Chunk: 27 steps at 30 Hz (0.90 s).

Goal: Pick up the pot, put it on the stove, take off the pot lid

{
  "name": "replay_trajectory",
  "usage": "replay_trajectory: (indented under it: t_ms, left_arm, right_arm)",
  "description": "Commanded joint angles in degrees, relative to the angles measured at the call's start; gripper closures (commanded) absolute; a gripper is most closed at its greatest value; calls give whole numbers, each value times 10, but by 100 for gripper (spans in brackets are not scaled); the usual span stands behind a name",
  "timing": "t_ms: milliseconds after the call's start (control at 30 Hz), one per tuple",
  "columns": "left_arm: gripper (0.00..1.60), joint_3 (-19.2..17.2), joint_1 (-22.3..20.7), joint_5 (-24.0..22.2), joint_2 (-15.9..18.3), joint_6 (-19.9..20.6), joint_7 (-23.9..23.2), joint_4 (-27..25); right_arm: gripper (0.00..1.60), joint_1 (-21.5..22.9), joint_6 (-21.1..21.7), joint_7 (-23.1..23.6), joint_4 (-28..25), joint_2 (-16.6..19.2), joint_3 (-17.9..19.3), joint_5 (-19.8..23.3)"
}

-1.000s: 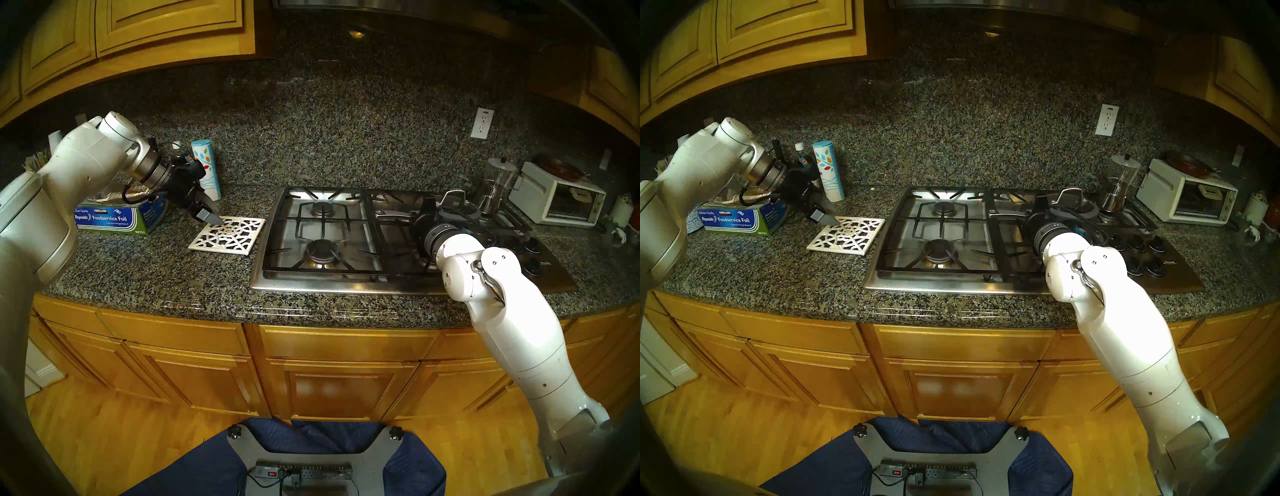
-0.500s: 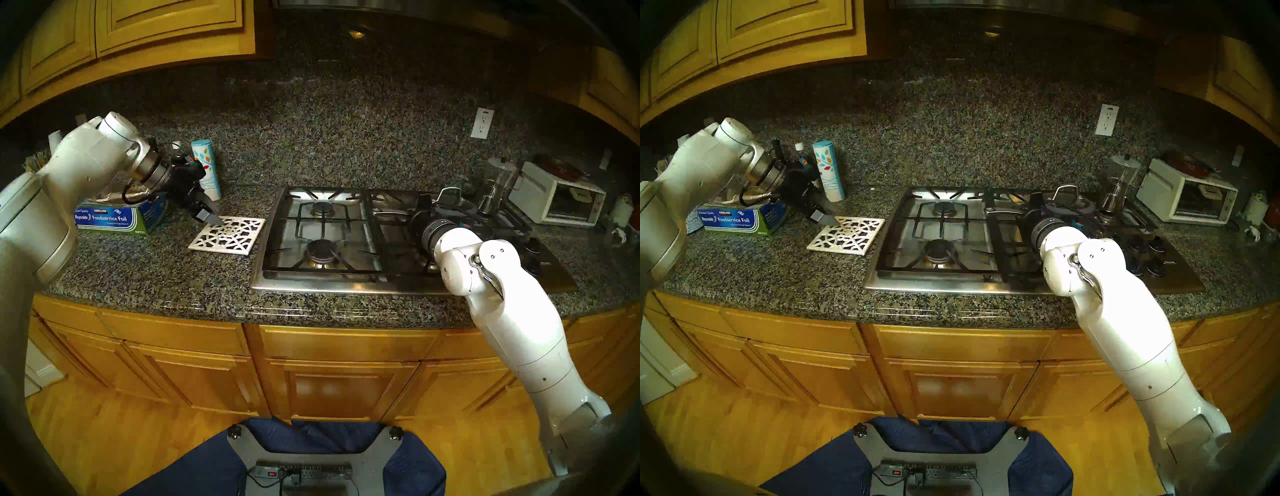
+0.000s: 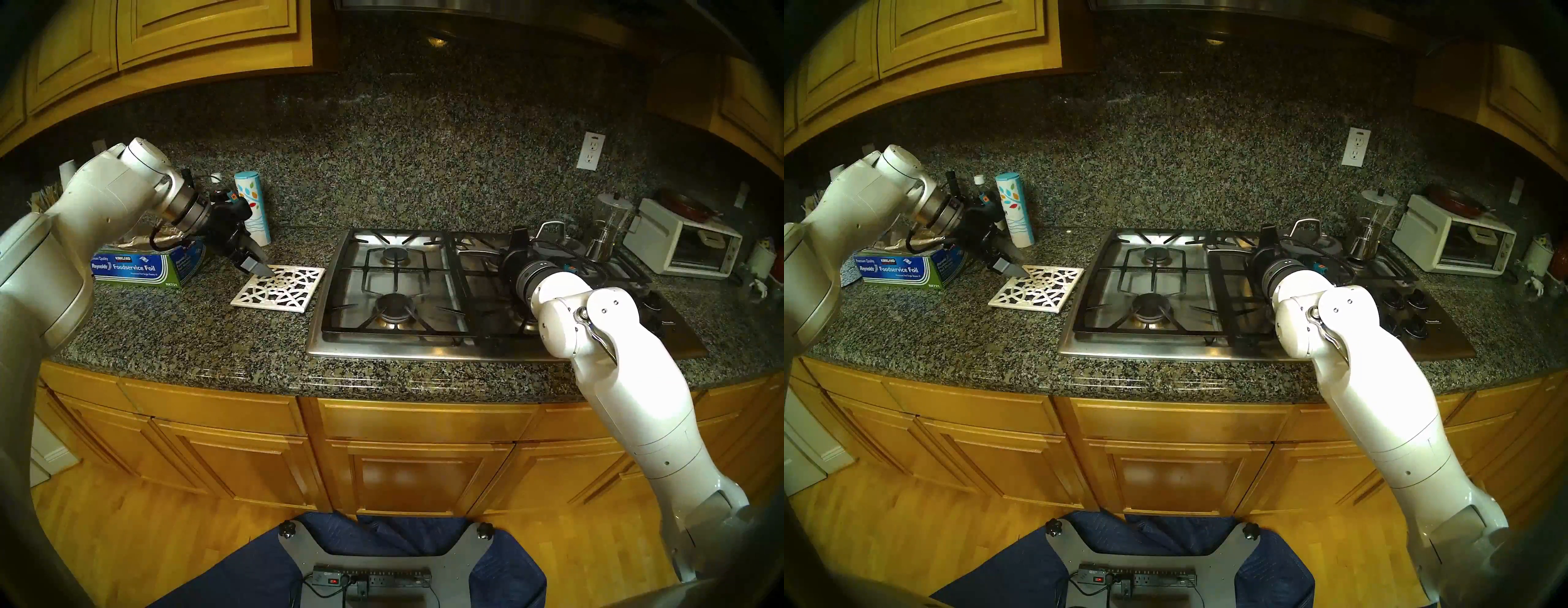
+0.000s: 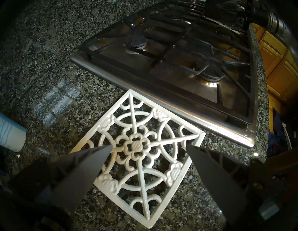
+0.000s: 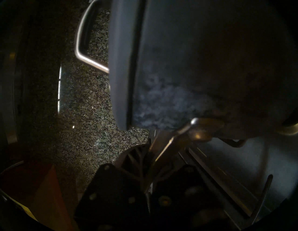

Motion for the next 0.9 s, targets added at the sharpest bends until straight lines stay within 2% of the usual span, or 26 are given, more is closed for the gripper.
replay_trajectory:
  t_ms: [0, 333, 367, 433, 867]
  left_arm:
    - [0, -9, -24, -3, 0, 0, 0, -1]
    - [0, -9, -24, -3, 1, 1, 1, -3]
    - [0, -9, -24, -3, 1, 1, 1, -3]
    - [0, -9, -24, -3, 2, 1, 1, -4]
    - [0, -9, -23, -3, 3, 2, 2, -7]
  right_arm:
    - [160, 51, -6, 30, -48, 0, 11, -32]
    - [160, 80, -4, 30, -42, -29, -22, -39]
    - [160, 69, -1, 34, -46, -36, -17, -43]
    - [160, 83, -1, 32, -39, -40, -28, -43]
    - [160, 102, 20, 31, -26, -90, -54, -59]
